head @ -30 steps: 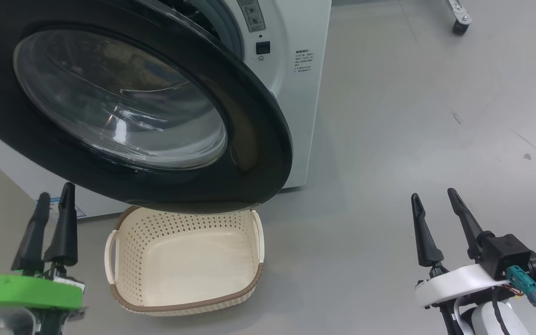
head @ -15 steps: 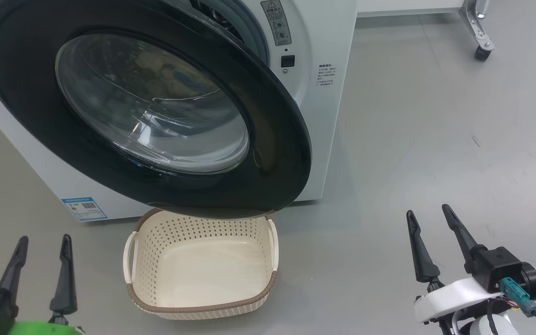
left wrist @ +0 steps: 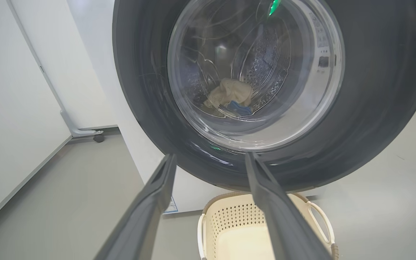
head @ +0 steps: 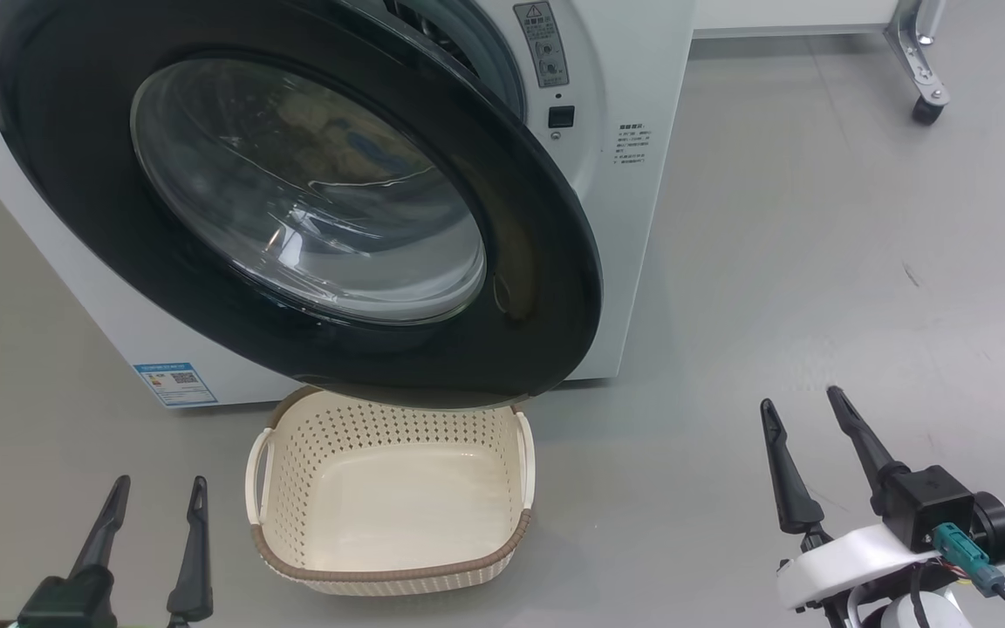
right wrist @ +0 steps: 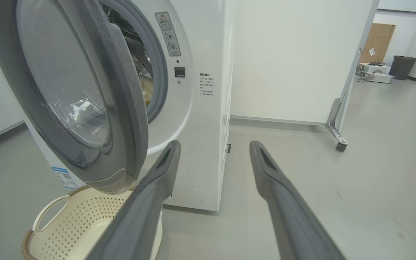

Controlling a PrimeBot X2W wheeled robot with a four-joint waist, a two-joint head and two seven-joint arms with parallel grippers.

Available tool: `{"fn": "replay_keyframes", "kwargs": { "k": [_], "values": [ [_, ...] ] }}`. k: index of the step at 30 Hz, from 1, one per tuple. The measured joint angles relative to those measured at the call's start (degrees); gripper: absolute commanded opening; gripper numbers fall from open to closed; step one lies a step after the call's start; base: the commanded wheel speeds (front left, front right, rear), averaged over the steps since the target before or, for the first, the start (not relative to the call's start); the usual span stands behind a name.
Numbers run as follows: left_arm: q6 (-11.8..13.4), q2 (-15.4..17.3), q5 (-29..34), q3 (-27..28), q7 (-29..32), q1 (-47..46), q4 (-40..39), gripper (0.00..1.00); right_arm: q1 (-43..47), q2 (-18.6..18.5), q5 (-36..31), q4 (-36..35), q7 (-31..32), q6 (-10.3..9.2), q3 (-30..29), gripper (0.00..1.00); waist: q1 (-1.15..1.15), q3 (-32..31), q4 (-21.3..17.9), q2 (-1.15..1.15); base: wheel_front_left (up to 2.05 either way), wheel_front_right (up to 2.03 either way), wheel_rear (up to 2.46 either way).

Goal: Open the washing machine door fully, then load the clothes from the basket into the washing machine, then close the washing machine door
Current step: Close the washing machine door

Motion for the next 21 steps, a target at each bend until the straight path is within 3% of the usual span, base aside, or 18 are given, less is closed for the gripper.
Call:
{"fn": "replay_keyframes", "kwargs": {
  "k": [9,10,11,12,13,21],
  "values": [
    [0.45,-2.09,1.23,0.14,-0.02,0.01,0.48,1.0,0.01,-0.01,-0.37,0.04,0.0,0.02,0.12,1.0,0.0,-0.37,0.58,0.0,0.0,0.0,0.0],
    [0.46,-2.23,1.51,0.15,-0.03,0.01,0.48,1.0,0.01,-0.01,-0.37,0.04,0.0,0.02,0.12,0.91,0.0,-0.44,0.65,0.0,0.0,0.0,0.0],
    [0.46,-2.25,1.62,0.15,-0.03,0.01,0.48,1.0,0.01,-0.01,-0.38,0.07,0.01,0.03,0.13,0.6,0.0,-0.51,0.7,0.0,0.0,0.0,0.0],
    [0.47,-2.27,1.63,0.15,-0.04,0.01,0.49,1.0,0.01,-0.01,-0.38,0.1,0.0,0.03,0.13,0.16,0.0,-0.58,0.73,0.0,0.0,0.0,0.0],
    [0.47,-2.33,1.76,0.16,-0.08,0.01,0.52,1.0,0.01,0.0,-0.38,0.1,0.0,0.03,0.13,0.0,0.0,-0.65,0.77,0.0,0.0,0.0,0.0],
    [0.48,-3.04,2.14,0.77,-0.09,0.01,0.63,1.0,0.61,0.03,-0.38,0.2,0.0,0.03,0.12,0.0,0.0,-1.14,0.96,0.0,0.0,0.0,0.0]
  ]
}}
